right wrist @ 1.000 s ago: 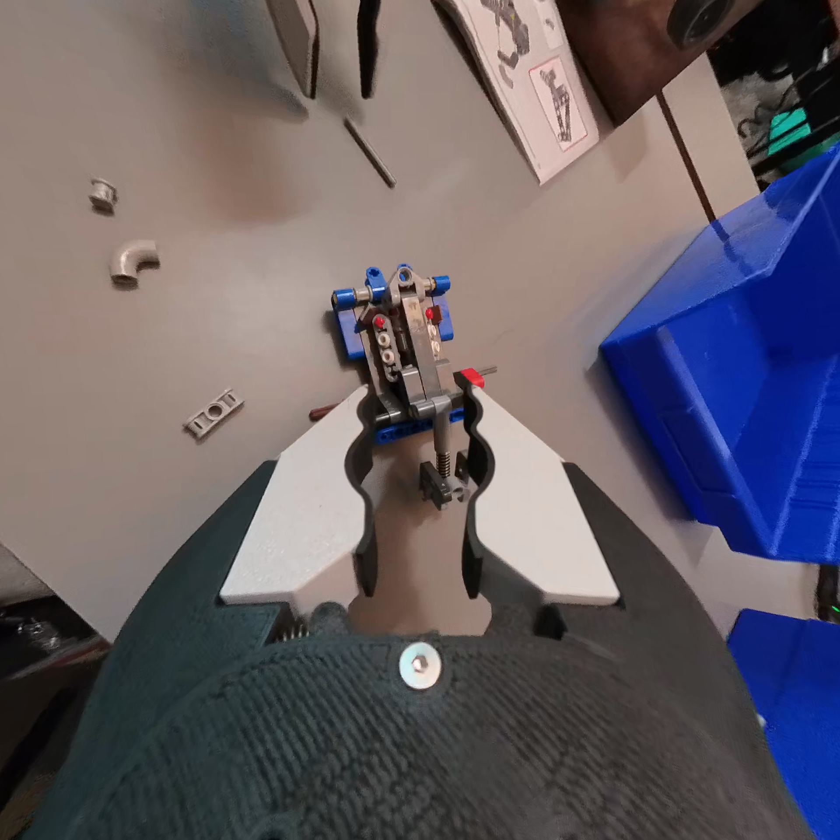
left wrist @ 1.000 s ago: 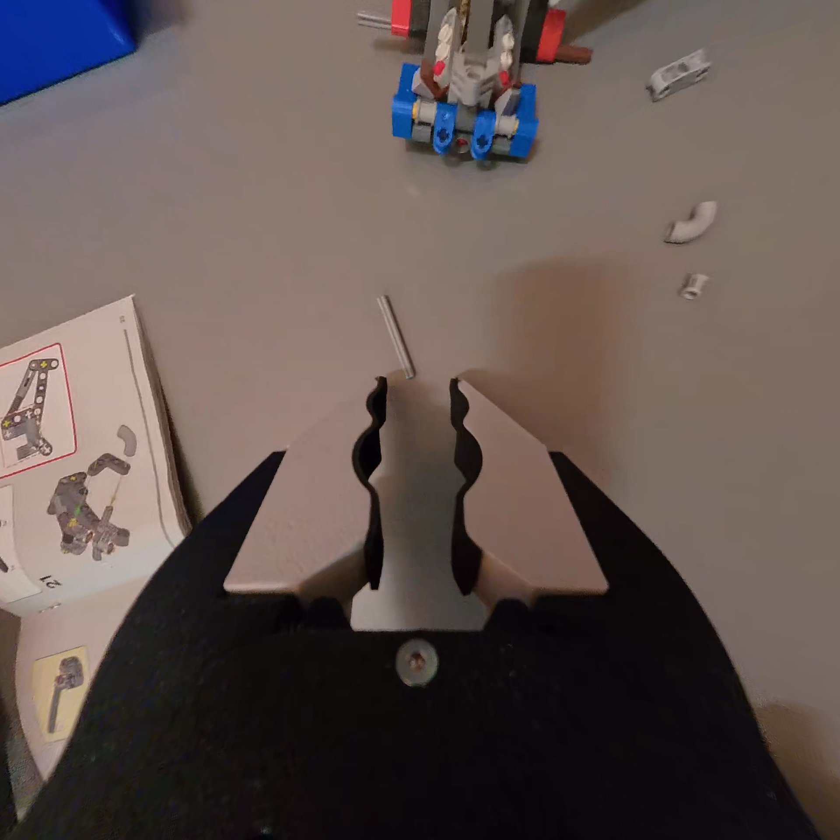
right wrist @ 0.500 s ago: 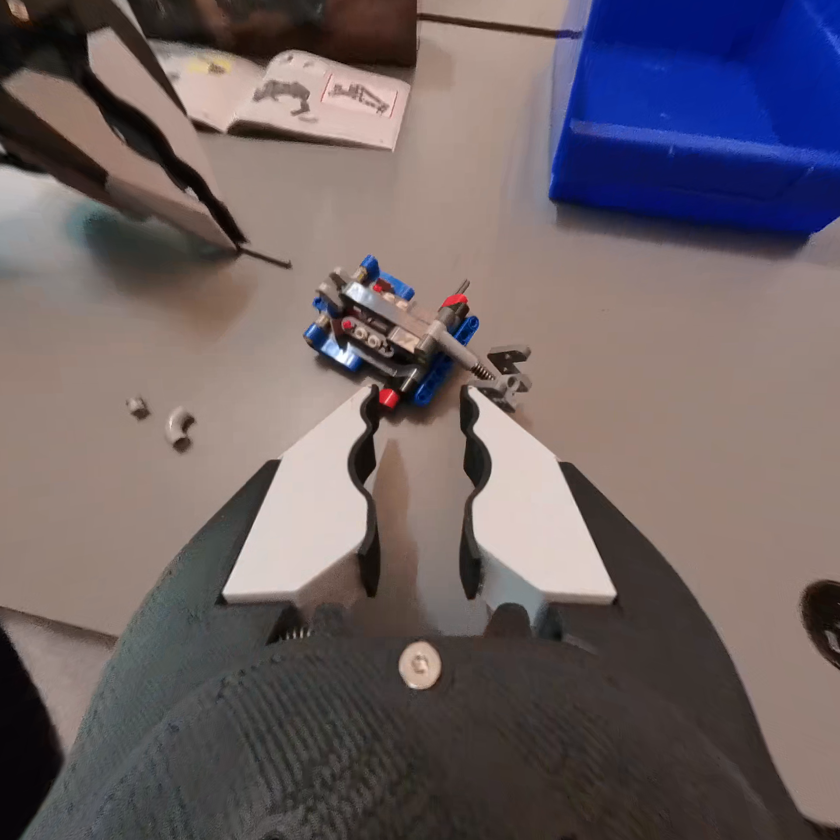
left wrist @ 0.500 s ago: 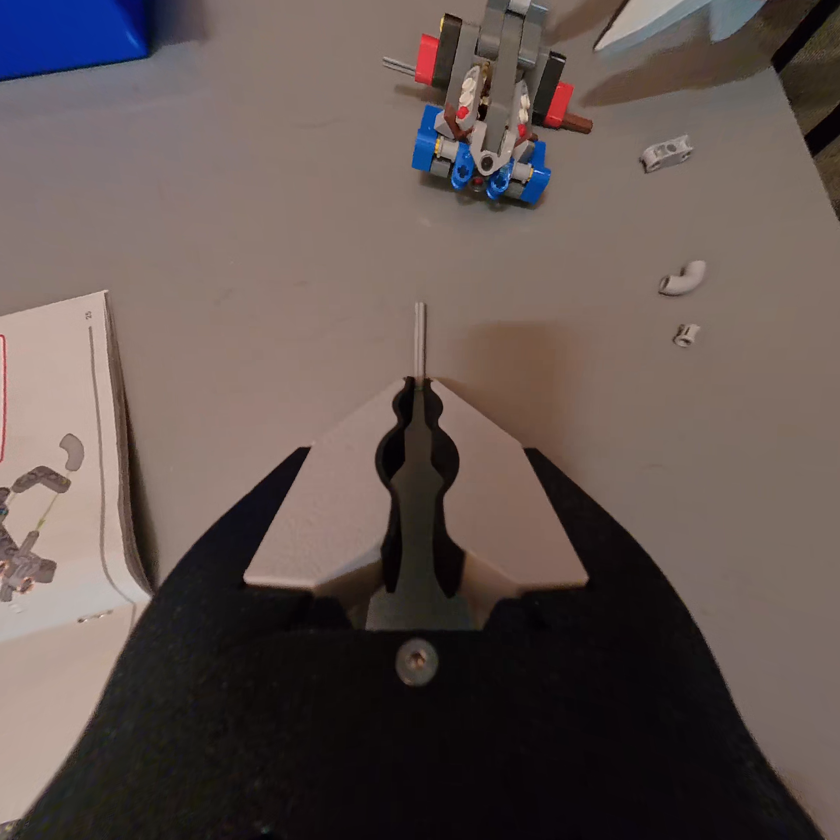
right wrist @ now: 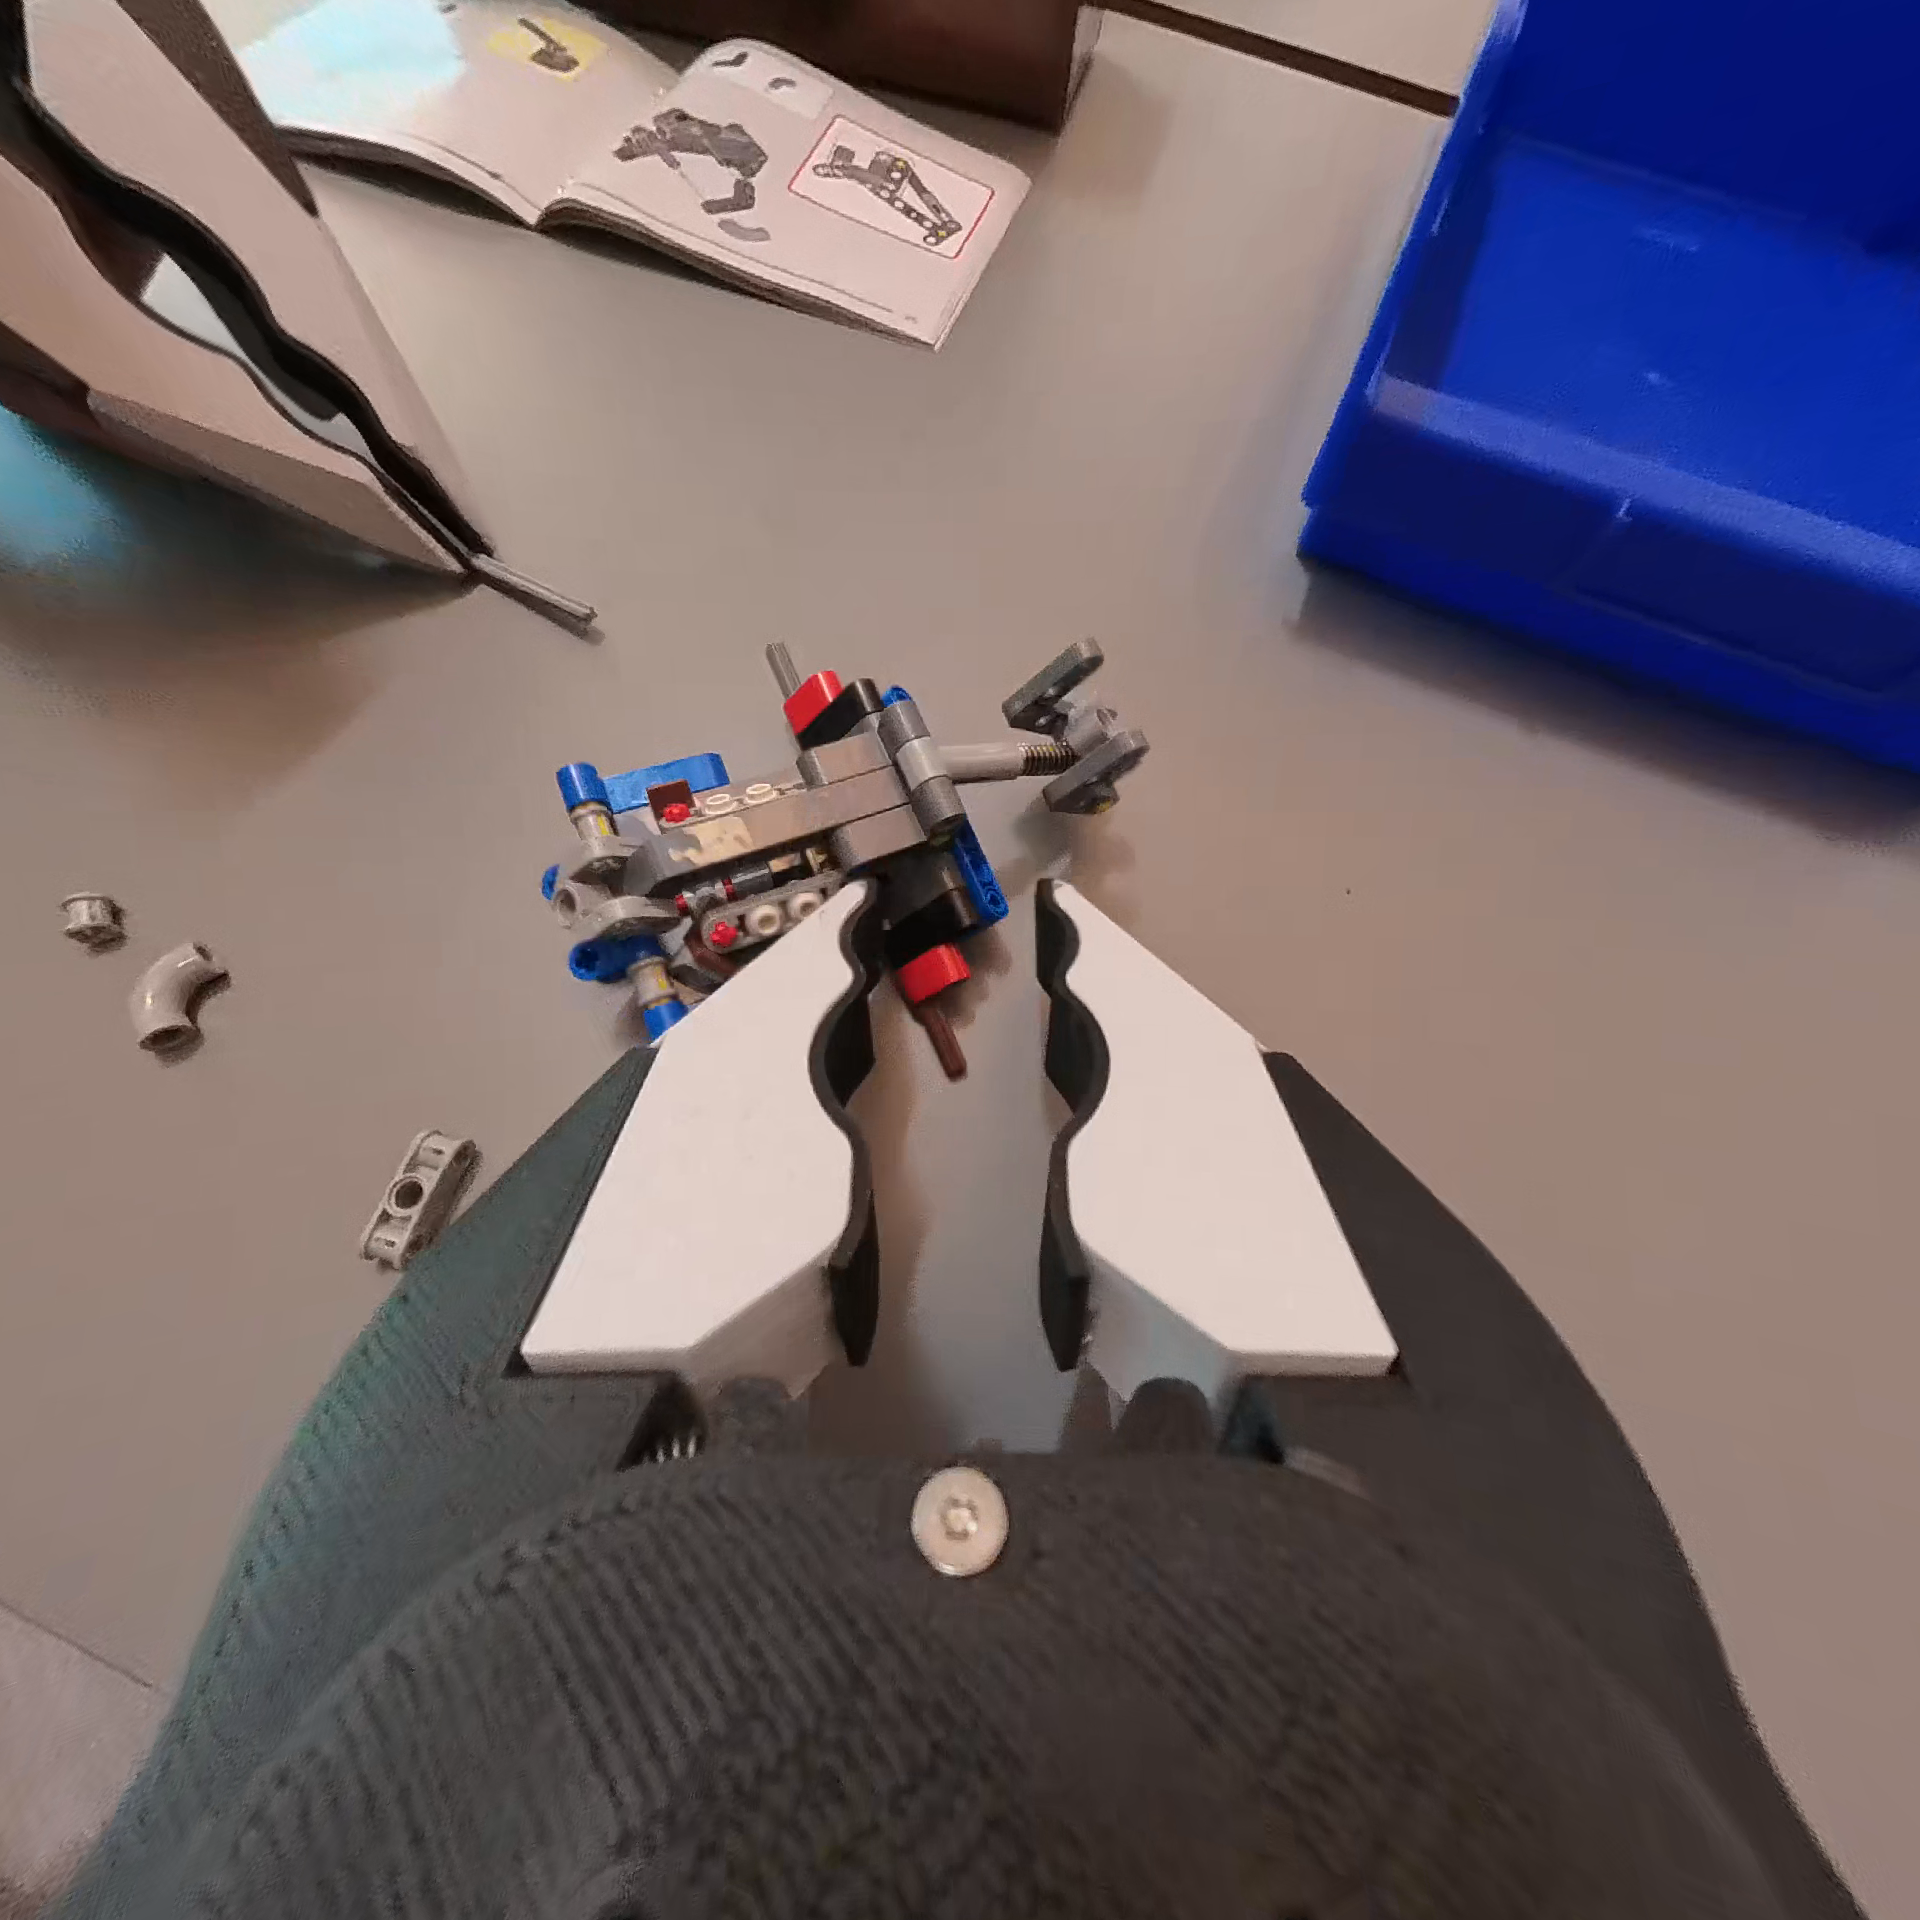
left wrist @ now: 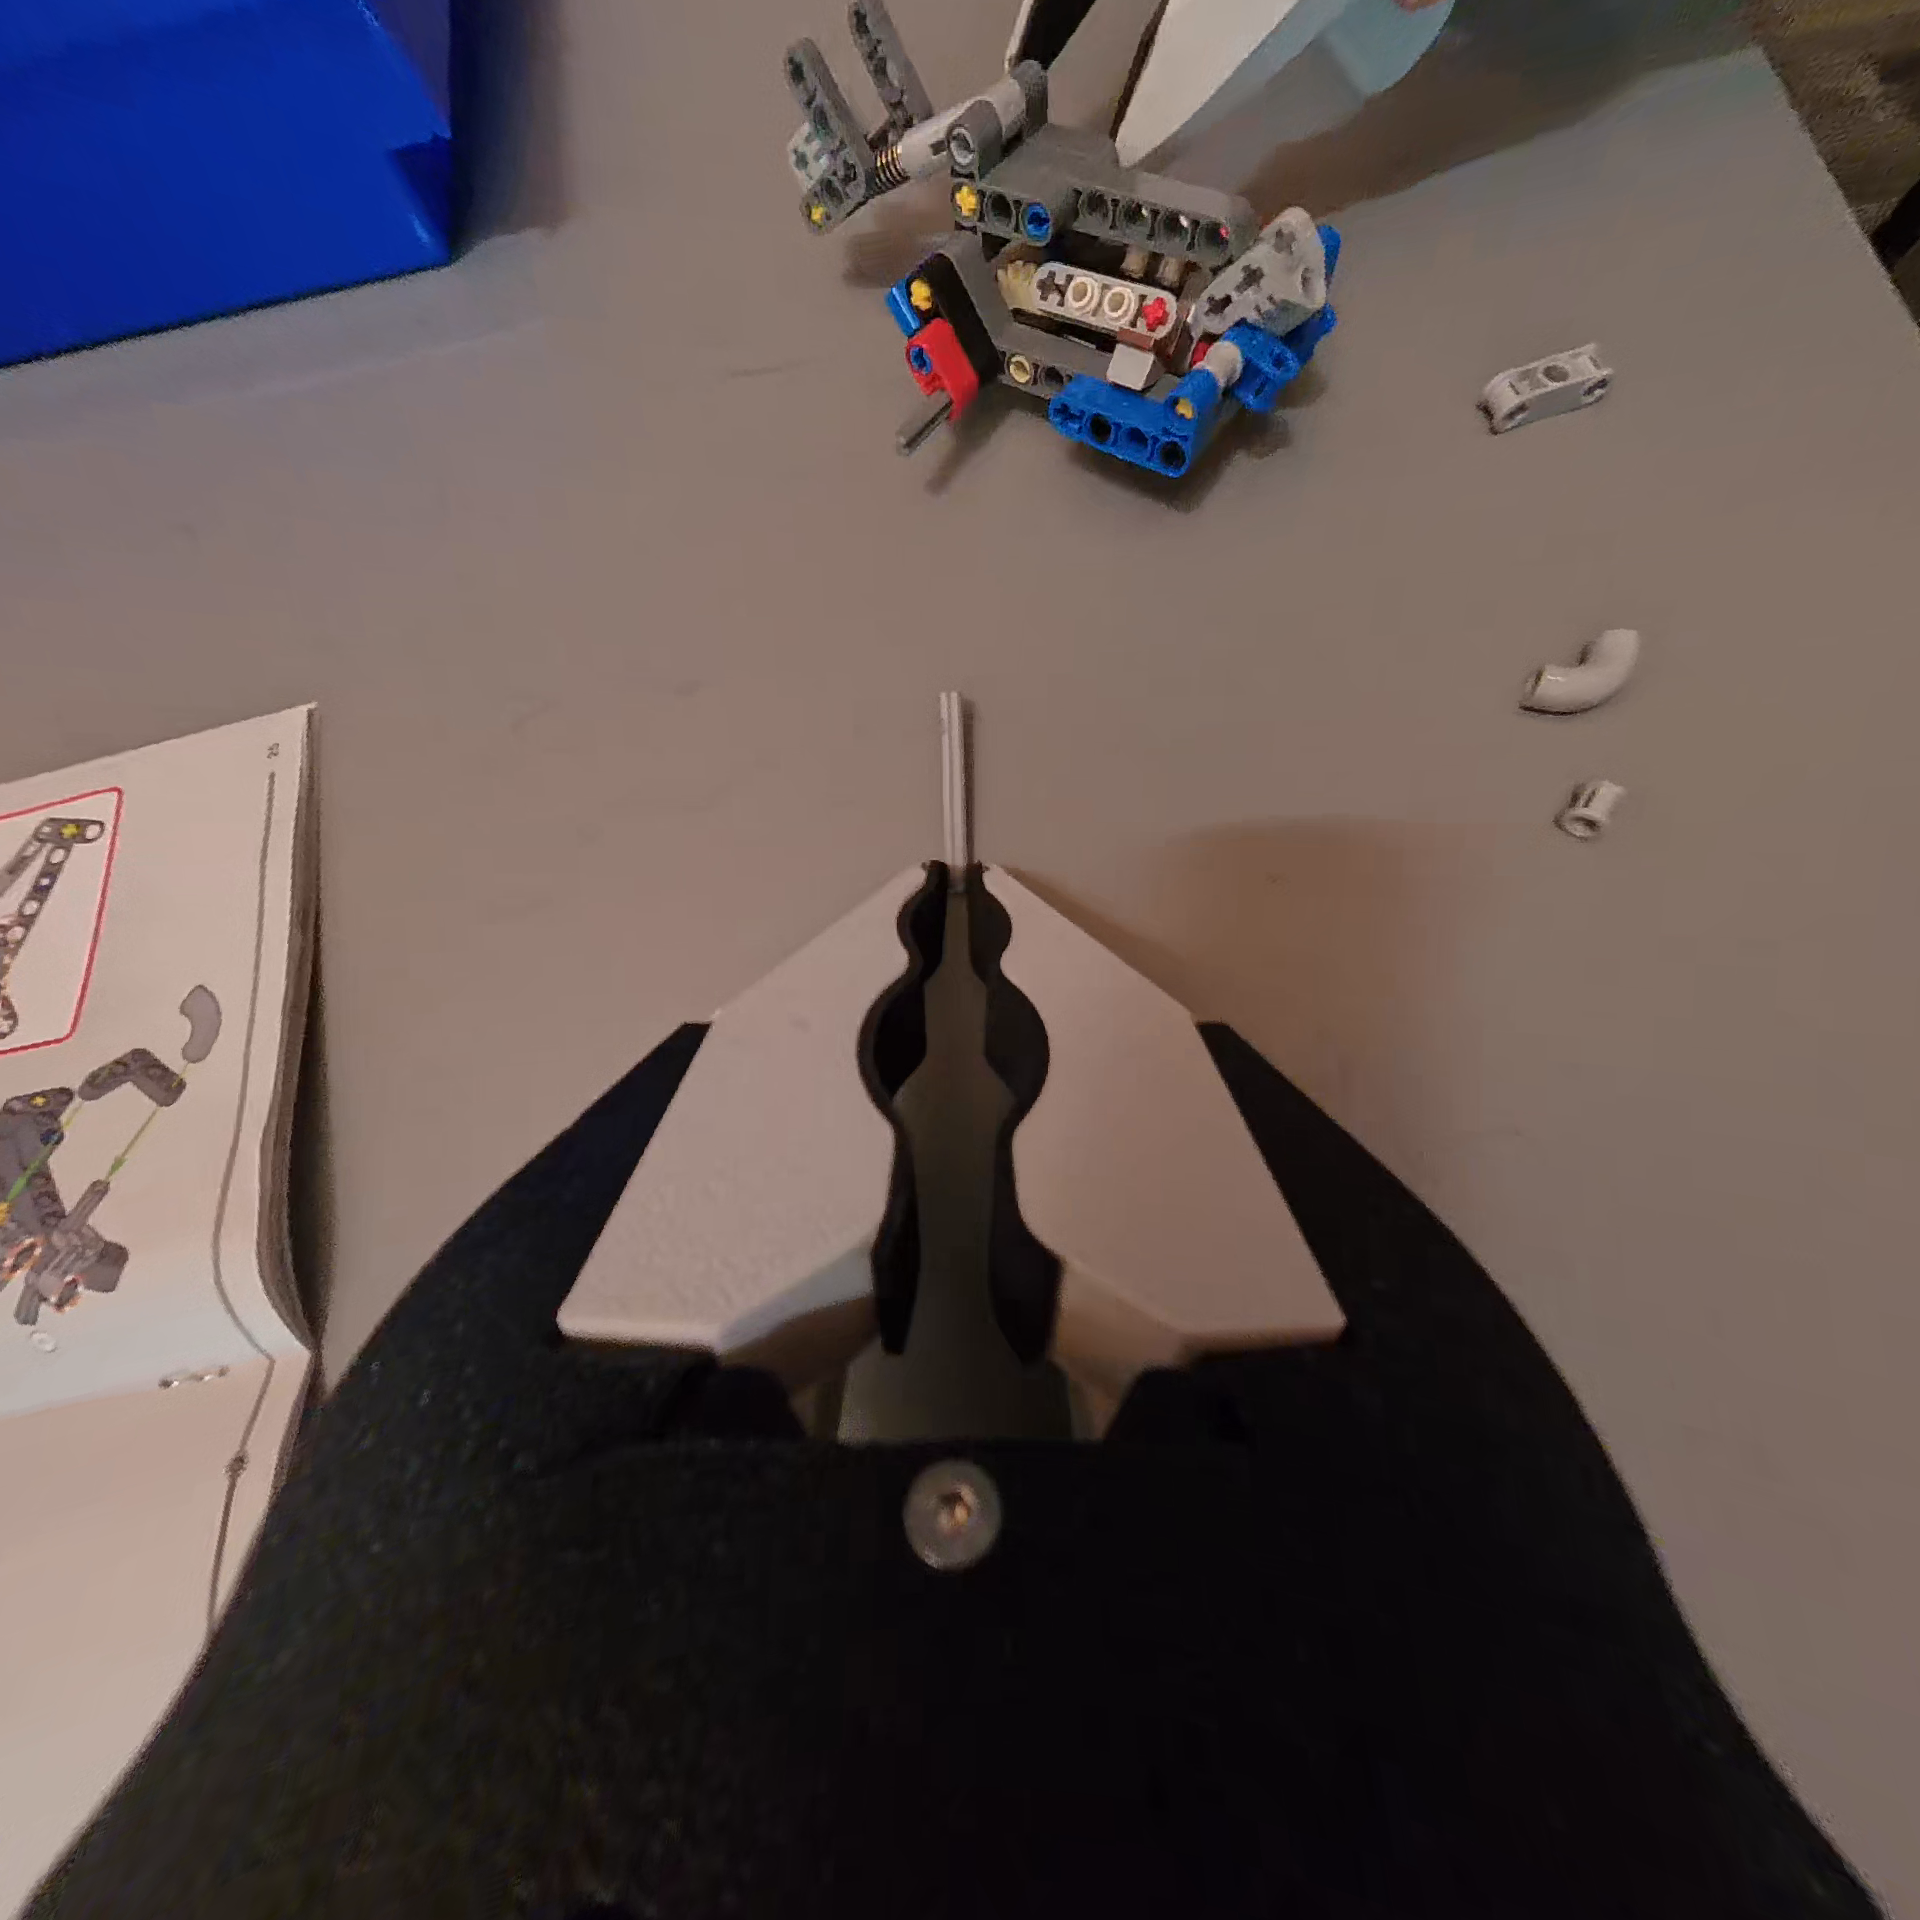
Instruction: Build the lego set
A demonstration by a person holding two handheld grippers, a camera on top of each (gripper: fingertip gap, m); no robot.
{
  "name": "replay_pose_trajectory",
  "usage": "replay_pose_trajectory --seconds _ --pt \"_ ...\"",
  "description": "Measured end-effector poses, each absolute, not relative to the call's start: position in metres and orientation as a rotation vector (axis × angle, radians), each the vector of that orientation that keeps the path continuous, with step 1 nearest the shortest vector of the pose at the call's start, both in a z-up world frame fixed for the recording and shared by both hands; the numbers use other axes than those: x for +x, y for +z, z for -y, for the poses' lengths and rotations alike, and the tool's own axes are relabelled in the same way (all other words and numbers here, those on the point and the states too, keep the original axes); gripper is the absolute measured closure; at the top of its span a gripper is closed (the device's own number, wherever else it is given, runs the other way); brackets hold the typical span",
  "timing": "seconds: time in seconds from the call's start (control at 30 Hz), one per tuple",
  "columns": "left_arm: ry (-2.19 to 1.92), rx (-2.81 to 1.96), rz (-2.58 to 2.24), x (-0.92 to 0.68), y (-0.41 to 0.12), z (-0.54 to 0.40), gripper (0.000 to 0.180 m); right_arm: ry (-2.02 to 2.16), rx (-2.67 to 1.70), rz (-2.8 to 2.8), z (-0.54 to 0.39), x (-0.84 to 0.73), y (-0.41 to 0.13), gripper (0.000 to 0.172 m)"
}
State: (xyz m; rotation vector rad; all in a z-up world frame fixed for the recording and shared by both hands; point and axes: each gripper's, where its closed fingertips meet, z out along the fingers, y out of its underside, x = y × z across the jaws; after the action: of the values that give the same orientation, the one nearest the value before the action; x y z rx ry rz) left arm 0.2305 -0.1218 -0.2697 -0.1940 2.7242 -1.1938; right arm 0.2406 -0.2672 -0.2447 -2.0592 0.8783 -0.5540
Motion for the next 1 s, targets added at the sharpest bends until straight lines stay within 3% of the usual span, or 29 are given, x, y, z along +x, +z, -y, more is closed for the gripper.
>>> replay_pose_trajectory --seconds 0.43,1.0 --pt "-1.165 -0.146 -2.666 0.231 -0.269 0.122 0.18 -0.795 -1.95 -0.748 0.253 0.227 -0.192 0.147" --pt "-1.198 -0.184 -2.713 0.231 -0.27 0.122 0.18 -0.724 -2.16 -0.502 0.206 0.218 -0.209 0.148"
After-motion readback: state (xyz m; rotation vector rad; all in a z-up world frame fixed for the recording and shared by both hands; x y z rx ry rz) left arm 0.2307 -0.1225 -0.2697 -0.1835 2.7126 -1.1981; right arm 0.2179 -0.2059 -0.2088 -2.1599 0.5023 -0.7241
